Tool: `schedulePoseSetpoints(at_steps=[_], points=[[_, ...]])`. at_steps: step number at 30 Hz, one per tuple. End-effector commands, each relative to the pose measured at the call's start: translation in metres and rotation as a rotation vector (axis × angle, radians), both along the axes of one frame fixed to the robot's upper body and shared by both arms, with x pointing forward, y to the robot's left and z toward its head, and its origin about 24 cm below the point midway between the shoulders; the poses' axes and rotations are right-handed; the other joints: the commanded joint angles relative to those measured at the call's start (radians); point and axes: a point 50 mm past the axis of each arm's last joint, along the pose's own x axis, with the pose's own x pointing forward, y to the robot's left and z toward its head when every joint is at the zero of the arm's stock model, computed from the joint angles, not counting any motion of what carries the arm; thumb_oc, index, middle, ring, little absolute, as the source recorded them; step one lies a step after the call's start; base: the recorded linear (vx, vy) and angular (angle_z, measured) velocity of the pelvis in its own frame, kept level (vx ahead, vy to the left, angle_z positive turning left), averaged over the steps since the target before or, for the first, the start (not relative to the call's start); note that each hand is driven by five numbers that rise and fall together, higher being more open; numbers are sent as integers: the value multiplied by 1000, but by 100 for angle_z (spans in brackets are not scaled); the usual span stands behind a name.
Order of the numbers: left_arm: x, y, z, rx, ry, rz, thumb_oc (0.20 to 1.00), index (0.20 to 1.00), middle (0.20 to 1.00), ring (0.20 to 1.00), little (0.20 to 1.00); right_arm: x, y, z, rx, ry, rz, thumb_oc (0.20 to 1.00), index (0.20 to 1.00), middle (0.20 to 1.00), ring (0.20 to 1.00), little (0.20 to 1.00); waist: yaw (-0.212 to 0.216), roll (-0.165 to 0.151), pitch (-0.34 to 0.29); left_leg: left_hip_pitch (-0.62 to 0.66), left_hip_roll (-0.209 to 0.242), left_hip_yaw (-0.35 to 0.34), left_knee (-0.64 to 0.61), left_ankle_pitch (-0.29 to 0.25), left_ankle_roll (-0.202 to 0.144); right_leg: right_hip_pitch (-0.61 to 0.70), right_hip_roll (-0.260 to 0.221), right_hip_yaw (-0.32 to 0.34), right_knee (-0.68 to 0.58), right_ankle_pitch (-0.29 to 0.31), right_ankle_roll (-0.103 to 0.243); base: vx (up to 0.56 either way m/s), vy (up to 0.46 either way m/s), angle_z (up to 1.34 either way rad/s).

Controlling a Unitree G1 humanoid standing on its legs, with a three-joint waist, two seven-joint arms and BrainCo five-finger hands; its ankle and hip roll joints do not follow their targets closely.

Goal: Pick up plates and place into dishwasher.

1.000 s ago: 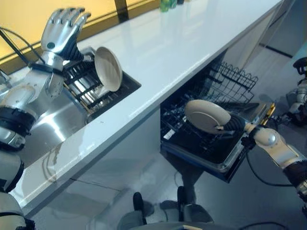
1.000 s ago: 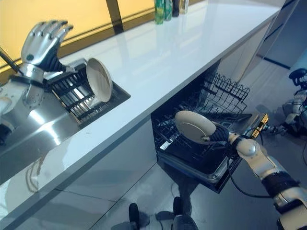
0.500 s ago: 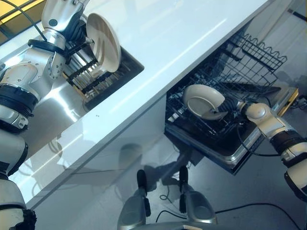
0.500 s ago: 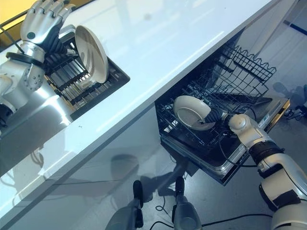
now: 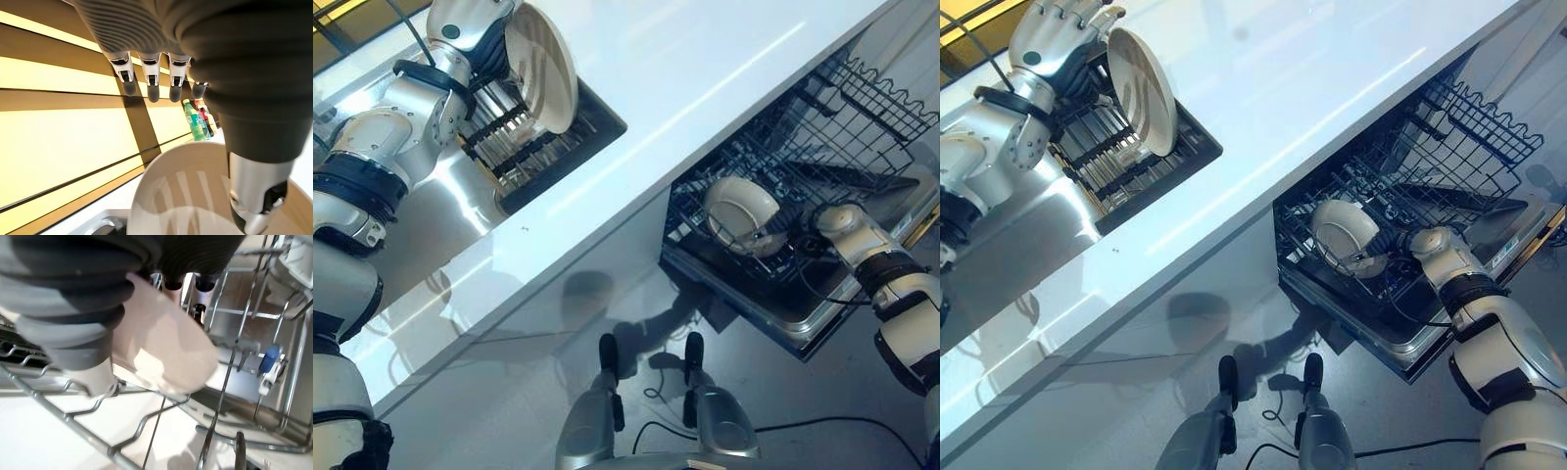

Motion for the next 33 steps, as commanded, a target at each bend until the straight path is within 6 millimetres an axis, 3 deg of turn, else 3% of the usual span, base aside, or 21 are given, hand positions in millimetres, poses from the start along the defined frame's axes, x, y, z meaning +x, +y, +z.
schedulePoseSetpoints(at_steps=[1, 4, 8, 14, 21, 22, 27, 33], points=[[-18, -7, 69, 75, -235, 46, 1000, 1000, 1000, 1000, 1000, 13, 29, 56, 58, -222, 126, 1000, 1000, 1000, 1000, 1000, -2, -7, 76, -15, -81, 12, 5, -125, -3, -65, -45, -5, 64, -100, 77, 1, 58, -2], [-21, -2, 72, 119, -264, 89, 1000, 1000, 1000, 1000, 1000, 4, 37, 59, 86, -263, 182, 1000, 1000, 1000, 1000, 1000, -24, -12, 80, -20, -81, 23, 5, -125, -3, -75, -42, 4, 67, -98, 78, -6, 79, -1], [-22, 3, 68, 211, -258, 136, 1000, 1000, 1000, 1000, 1000, -9, 34, 56, 98, -288, 208, 1000, 1000, 1000, 1000, 1000, -53, -17, 83, -21, -81, 39, 5, -129, -1, -87, -39, 16, 70, -95, 80, -3, 66, -1], [-21, 11, 65, 336, -177, 245, 1000, 1000, 1000, 1000, 1000, -28, 8, 49, 83, -302, 181, 1000, 1000, 1000, 1000, 1000, -94, -24, 82, -17, -77, 69, 5, -134, -2, -97, -35, 35, 71, -90, 86, 1, 53, -3], [-16, 45, 58, 418, 12, 484, 1000, 1000, 1000, 1000, 1000, -44, -17, 64, 62, -353, 160, 1000, 1000, 1000, 1000, 1000, -144, -29, 86, -11, -73, 96, 5, -135, -6, -100, -25, 64, 67, -84, 91, -2, 45, -12], [-16, 51, 57, 410, 38, 511, 200, 200, 200, 200, 200, -46, -19, 65, 68, -362, 156, 1000, 1000, 1000, 1000, 1000, -151, -30, 86, -10, -73, 99, 5, -136, -7, -100, -23, 68, 65, -83, 92, 4, 29, -18], [-19, 81, 48, 347, 151, 645, 200, 200, 200, 200, 200, -58, -24, 69, 62, -401, 172, 1000, 1000, 1000, 1000, 1000, -175, -29, 85, -4, -72, 109, 5, -137, -8, -97, -21, 82, 63, -83, 93, 7, 35, -10], [-23, 102, 43, 302, 248, 780, 200, 200, 200, 200, 200, -59, -25, 79, 50, -452, 174, 1000, 1000, 1000, 1000, 1000, -180, -21, 74, 5, -75, 106, 5, -141, -8, -83, -21, 86, 55, -88, 92, -3, 6, -10]])
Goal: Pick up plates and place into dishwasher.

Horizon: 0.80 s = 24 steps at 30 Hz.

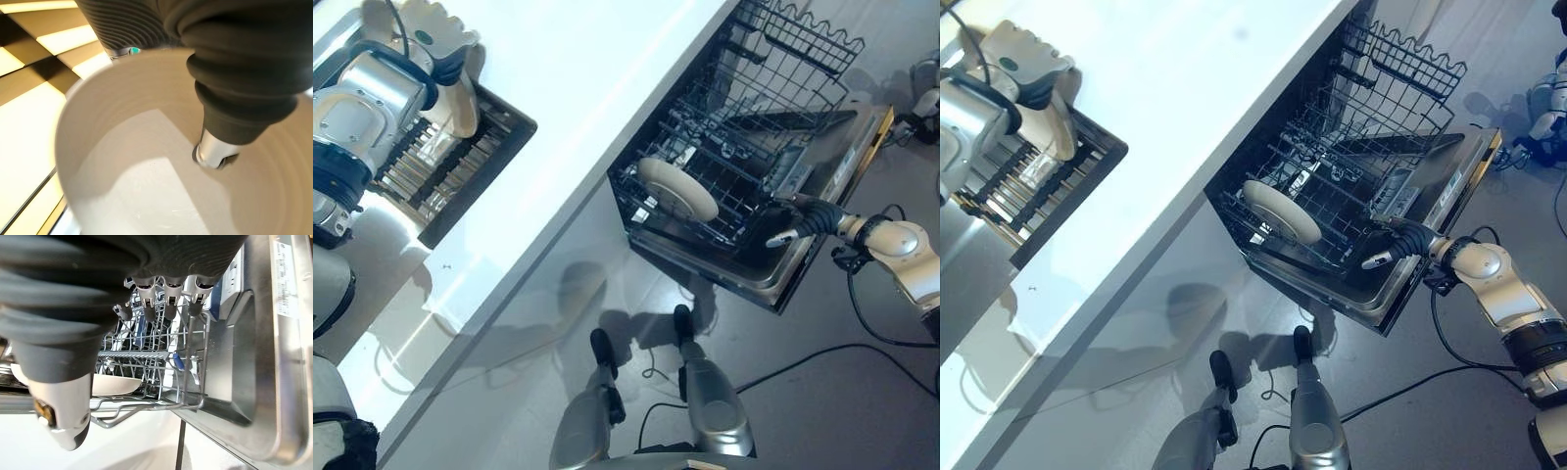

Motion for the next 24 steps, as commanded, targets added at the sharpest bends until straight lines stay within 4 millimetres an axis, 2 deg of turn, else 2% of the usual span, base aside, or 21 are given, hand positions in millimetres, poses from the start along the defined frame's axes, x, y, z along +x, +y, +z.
schedulePoseSetpoints(at_steps=[1, 5, 8, 11, 14, 19, 21, 24], points=[[-23, 39, 41, -29, -107, 231, 200, 200, 200, 200, 200, -3, 0, 51, -5, -196, 50, 1000, 1000, 1000, 1000, 1000, -9, -3, 9, -8, -64, 16, 11, -119, 11, -45, -11, -1, 54, -95, 73, 0, 0, 0], [-26, 50, 35, -56, -84, 285, 200, 200, 200, 200, 200, -4, 4, 54, -1, -203, 66, 1000, 1000, 1000, 1000, 1000, -5, 1, -4, 0, -66, 9, 11, -119, 11, -33, -13, -7, 52, -99, 73, -6, -8, 0], [-29, 52, 35, -83, -120, 252, 200, 200, 200, 200, 200, -5, 7, 54, -5, -214, 83, 1000, 1000, 1000, 1000, 1000, 2, 8, -20, 13, -68, 2, 11, -124, 13, -12, -14, -12, 48, -105, 72, -4, -44, 2], [-32, 52, 37, -146, -205, 160, 200, 200, 200, 200, 200, -7, 16, 53, 30, -232, 123, 1000, 1000, 1000, 1000, 1000, 7, 10, -40, 33, -66, 0, 11, -132, 14, 12, -14, -19, 44, -111, 70, 16, -70, 3], [-34, 46, 40, -263, -357, -15, 200, 200, 200, 200, 200, -12, 30, 51, 112, -304, 172, 1000, 1000, 1000, 1000, 1000, 17, 12, -72, 58, -63, -2, 11, -140, 16, 46, -15, -28, 40, -119, 68, 25, -110, 6], [-35, 36, 14, -482, -503, -290, 200, 200, 200, 200, 200, -23, 62, 54, 238, -448, 292, 1000, 1000, 1000, 1000, 1000, 40, 17, -129, 104, -59, -15, 11, -157, 23, 100, -9, -35, 41, -140, 61, 33, -110, 14], [-34, 24, 0, -521, -516, -407, 200, 200, 200, 200, 200, -24, 75, 56, 269, -489, 318, 1000, 1000, 1000, 1000, 1000, 56, 19, -154, 122, -59, -23, 11, -164, 26, 123, -8, -42, 42, -149, 58, 49, -113, 7], [-34, -3, -29, -573, -491, -594, 200, 200, 200, 200, 200, -24, 92, 58, 309, -566, 333, 1000, 1000, 1000, 1000, 1000, 88, 17, -203, 155, -56, -38, 11, -174, 29, 165, -8, -54, 40, -164, 56, 67, -122, 1]])
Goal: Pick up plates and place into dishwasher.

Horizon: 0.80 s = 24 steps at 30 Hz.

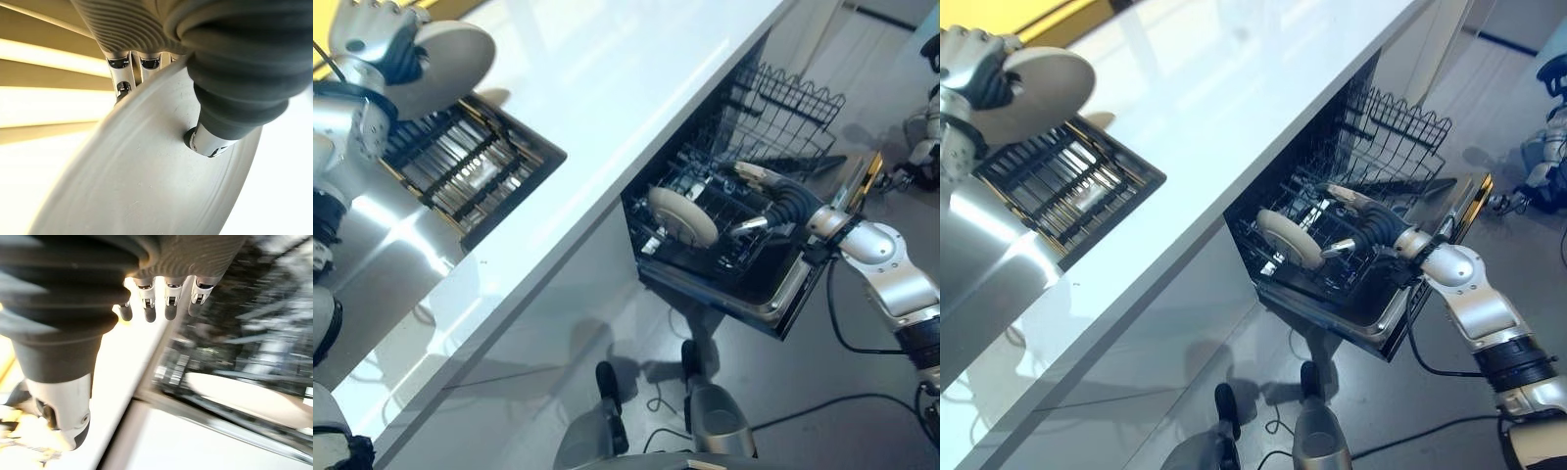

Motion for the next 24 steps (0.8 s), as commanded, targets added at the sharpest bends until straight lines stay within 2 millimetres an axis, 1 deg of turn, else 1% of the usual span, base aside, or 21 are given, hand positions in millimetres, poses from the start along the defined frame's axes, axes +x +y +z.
schedulePoseSetpoints(at_steps=[1, 2, 3, 4, 5, 6, 7, 9, 11, 12, 16, 20, 24], points=[[-10, -11, 5, -46, -151, -138, 200, 200, 200, 200, 200, -10, 11, 31, 50, -223, 23, 1000, 1000, 1000, 1000, 1000, 55, -6, -94, 24, -80, 12, 12, -157, 23, 12, -26, -6, 40, -141, 76, 86, -143, 5], [-10, -24, -6, -82, -130, -217, 200, 200, 200, 200, 200, -7, 18, 33, 55, -248, 12, 1000, 1000, 1000, 1000, 1000, 73, -10, -116, 39, -78, 7, 12, -161, 24, 31, -25, -15, 38, -146, 74, 54, -89, 6], [-11, -23, -6, -84, -130, -215, 200, 200, 200, 200, 200, -7, 18, 33, 54, -247, 14, 1000, 1000, 1000, 1000, 1000, 71, -8, -116, 40, -78, 6, 12, -161, 24, 33, -25, -16, 38, -146, 74, 76, -129, 6], [-11, -35, -15, -152, -100, -302, 200, 200, 200, 200, 200, -6, 25, 34, 78, -258, 22, 1000, 1000, 1000, 1000, 1000, 86, -12, -134, 52, -77, 0, 12, -164, 25, 48, -24, -21, 37, -151, 73, 77, -134, 9], [-13, -53, -29, -201, -62, -391, 200, 200, 200, 200, 200, -5, 32, 35, 113, -261, 18, 1000, 1000, 1000, 1000, 1000, 106, -19, -153, 69, -75, -8, 12, -167, 27, 70, -23, -30, 38, -158, 70, 97, -174, 11], [-15, -62, -35, -209, -46, -440, 200, 200, 200, 200, 200, -4, 37, 37, 133, -270, 20, 1000, 1000, 1000, 1000, 1000, 114, -22, -162, 79, -74, -12, 12, -169, 28, 81, -22, -34, 39, -162, 69, 82, -151, 20], [-16, -70, -38, -217, -30, -481, 200, 200, 200, 200, 200, -3, 40, 38, 151, -275, 20, 1000, 1000, 1000, 1000, 1000, 120, -25, -169, 85, -73, -16, 14, -172, 29, 89, -21, -38, 39, -165, 69, 61, -133, 21], [-21, -93, -44, -261, 11, -611, 200, 200, 200, 200, 200, 1, 50, 42, 181, -279, 21, 1000, 1000, 1000, 1000, 1000, 140, -39, -189, 104, -69, -25, 17, -177, 30, 115, -18, -47, 38, -170, 68, 55, -142, 22], [-24, -106, -48, -274, 35, -678, 200, 200, 200, 200, 200, 4, 55, 44, 202, -267, 25, 1000, 1000, 1000, 1000, 1000, 152, -45, -199, 114, -65, -29, 18, -181, 31, 128, -15, -52, 37, -173, 67, 35, -99, 17], [-26, -117, -53, -263, 57, -729, 200, 200, 200, 200, 200, 7, 57, 45, 222, -255, 28, 1000, 1000, 1000, 1000, 1000, 160, -50, -208, 120, -64, -34, 18, -184, 31, 136, -12, -55, 38, -177, 65, 38, -84, 11], [-32, -140, -56, -260, 125, -838, 200, 200, 200, 200, 200, 19, 58, 47, 243, -227, 5, 1000, 1000, 1000, 1000, 1000, 179, -64, -229, 134, -60, -46, 20, -191, 34, 156, -7, -60, 35, -183, 62, 44, -72, 11], [-37, -157, -60, -269, 183, -931, 200, 200, 200, 200, 200, 29, 56, 49, 240, -194, -8, 1000, 1000, 1000, 1000, 1000, 194, -76, -242, 142, -59, -55, 19, -193, 36, 169, -5, -68, 30, -183, 62, 31, -49, 2], [-42, -170, -56, -285, 211, -1010, 200, 200, 200, 200, 200, 38, 57, 52, 258, -144, -3, 1000, 1000, 1000, 1000, 1000, 206, -85, -251, 144, -58, -60, 18, -194, 36, 177, -5, -74, 23, -181, 61, 13, -27, 3]])
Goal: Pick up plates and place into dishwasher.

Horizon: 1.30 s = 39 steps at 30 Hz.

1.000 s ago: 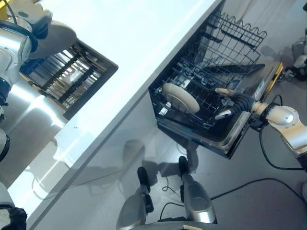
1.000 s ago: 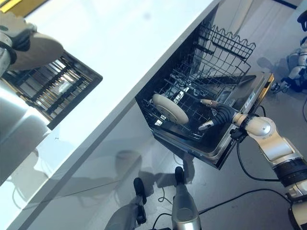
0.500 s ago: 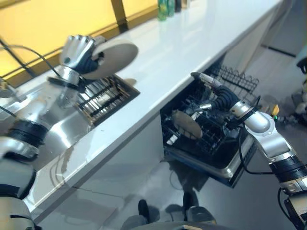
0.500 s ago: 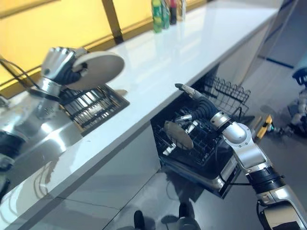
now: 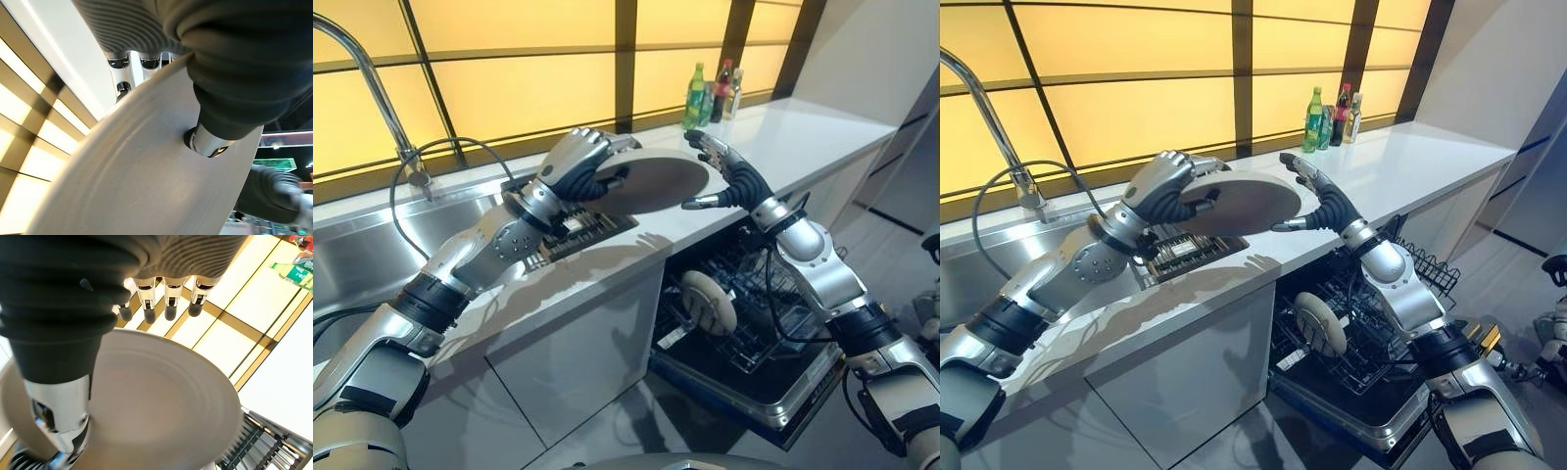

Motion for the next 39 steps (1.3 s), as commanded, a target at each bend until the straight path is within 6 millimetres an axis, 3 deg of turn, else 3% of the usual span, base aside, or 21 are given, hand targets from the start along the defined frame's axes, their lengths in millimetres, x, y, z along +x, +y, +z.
schedulePoseSetpoints(at_steps=[1, 7, 8, 9, 14, 19, 29, 30, 31, 32, 39], points=[[-4, -19, 33, -110, -56, -121, 200, 200, 200, 200, 200, 13, 8, 49, 32, -102, 38, 1000, 1000, 1000, 1000, 1000, 40, 28, 35, 49, -76, 23, 18, -188, 37, 34, -17, -5, 28, -142, 64, 0, 0, 0], [-10, -37, 33, -116, 11, -231, 200, 200, 200, 200, 200, 23, 12, 54, 71, -50, 79, 1000, 1000, 1000, 1000, 1000, 53, 23, 29, 52, -76, 14, 17, -189, 38, 41, -16, -10, 22, -141, 61, 7, -8, 1], [-11, -38, 32, -118, 14, -239, 200, 200, 200, 200, 200, 23, 14, 55, 80, -44, 94, 460, 460, 460, 460, 460, 55, 22, 27, 53, -76, 13, 17, -189, 38, 43, -17, -11, 21, -141, 60, 0, 0, 0], [-11, -38, 32, -121, 15, -249, 200, 200, 200, 200, 200, 23, 16, 56, 94, -28, 124, 200, 200, 200, 200, 200, 56, 22, 26, 53, -76, 12, 16, -189, 38, 43, -16, -11, 20, -141, 60, 0, 0, 0], [-13, -43, 34, -143, 4, -277, 200, 200, 200, 200, 200, 29, 20, 47, 60, 33, 147, 200, 200, 200, 200, 200, 63, 19, 17, 54, -75, 8, 13, -188, 37, 47, -18, -13, 16, -141, 60, 30, -6, 2], [-16, -44, 41, -141, -28, -276, 200, 200, 200, 200, 200, 30, 15, 26, -139, 107, 121, 200, 200, 200, 200, 200, 56, 15, 16, 51, -73, 14, 13, -185, 38, 44, -19, -11, 16, -139, 60, 0, 0, 0], [-14, -42, 42, -119, -14, -244, 200, 200, 200, 200, 200, 34, -11, 27, -324, 47, -43, 200, 200, 200, 200, 200, 34, 13, 31, 57, -71, 32, 13, -189, 40, 43, -12, 10, 14, -138, 59, 0, 0, 0], [-13, -40, 39, -113, 13, -231, 451, 451, 451, 451, 451, 34, -16, 27, -338, 32, -73, 200, 200, 200, 200, 200, 33, 13, 32, 58, -71, 34, 13, -190, 41, 43, -12, 12, 14, -138, 60, 24, -24, -3], [-11, -37, 35, -101, 45, -214, 956, 956, 956, 956, 956, 33, -22, 26, -354, 16, -112, 200, 200, 200, 200, 200, 30, 14, 35, 59, -70, 37, 13, -192, 41, 43, -11, 14, 14, -138, 61, 23, -28, -4], [-11, -34, 31, -92, 61, -208, 1000, 1000, 1000, 1000, 1000, 32, -28, 26, -377, -7, -161, 200, 200, 200, 200, 200, 27, 15, 37, 60, -69, 41, 13, -193, 42, 42, -10, 18, 14, -137, 61, 20, -28, -4], [-16, -3, 5, -139, 230, -140, 1000, 1000, 1000, 1000, 1000, 17, -107, 18, -524, -48, -534, 200, 200, 200, 200, 200, 15, 15, 64, 57, -65, 56, 13, -195, 47, 30, -1, 42, 14, -132, 66, 10, -34, -4]])
